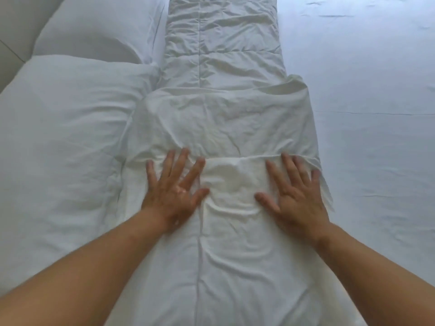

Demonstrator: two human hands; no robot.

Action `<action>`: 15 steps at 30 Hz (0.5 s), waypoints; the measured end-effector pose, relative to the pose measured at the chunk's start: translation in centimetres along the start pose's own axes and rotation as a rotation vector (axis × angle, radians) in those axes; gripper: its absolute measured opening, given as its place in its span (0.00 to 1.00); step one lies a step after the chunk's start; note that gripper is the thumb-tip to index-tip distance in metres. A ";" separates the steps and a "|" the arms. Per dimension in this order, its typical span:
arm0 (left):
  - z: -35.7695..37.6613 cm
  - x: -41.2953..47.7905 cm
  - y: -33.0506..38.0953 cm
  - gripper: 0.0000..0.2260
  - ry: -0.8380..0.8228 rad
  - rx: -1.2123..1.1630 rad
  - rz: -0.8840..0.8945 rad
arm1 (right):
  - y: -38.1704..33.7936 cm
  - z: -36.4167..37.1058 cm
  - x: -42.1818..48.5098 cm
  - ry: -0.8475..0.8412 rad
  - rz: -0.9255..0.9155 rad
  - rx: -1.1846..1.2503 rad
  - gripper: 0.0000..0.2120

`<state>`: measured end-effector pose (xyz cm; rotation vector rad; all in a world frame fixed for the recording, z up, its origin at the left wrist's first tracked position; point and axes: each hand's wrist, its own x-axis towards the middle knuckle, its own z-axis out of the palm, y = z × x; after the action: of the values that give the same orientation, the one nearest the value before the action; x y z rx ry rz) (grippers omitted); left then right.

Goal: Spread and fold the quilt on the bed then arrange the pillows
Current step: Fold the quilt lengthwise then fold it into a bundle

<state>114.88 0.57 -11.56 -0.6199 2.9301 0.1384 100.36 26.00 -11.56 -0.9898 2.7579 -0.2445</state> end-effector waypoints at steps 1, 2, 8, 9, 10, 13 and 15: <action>-0.9 2.8 0.1 0.32 0.021 0.004 0.027 | -0.2 -0.7 2.9 0.002 0.004 -0.005 0.40; -1.7 5.6 -0.1 0.32 0.031 0.028 0.049 | -0.3 -1.3 5.9 0.002 0.010 -0.021 0.41; 1.2 15.1 -4.2 0.35 -0.005 0.084 -0.065 | 2.1 -0.3 17.2 -0.083 0.213 0.080 0.44; 2.2 15.5 -4.4 0.35 0.000 0.079 -0.069 | 2.5 0.5 18.0 -0.103 0.225 0.086 0.45; 3.0 16.0 -4.4 0.35 0.006 0.074 -0.070 | 2.8 1.2 18.6 -0.116 0.225 0.082 0.45; 4.1 17.5 -4.6 0.35 -0.002 0.028 -0.066 | 3.2 2.4 20.2 -0.153 0.221 0.098 0.44; 4.0 17.7 -5.0 0.35 -0.027 -0.025 -0.044 | 3.4 2.1 20.4 -0.175 0.208 0.143 0.45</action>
<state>101.34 -10.50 -18.62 -0.6802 2.8910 0.1770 83.40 15.37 -17.04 -0.6501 2.6159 -0.3013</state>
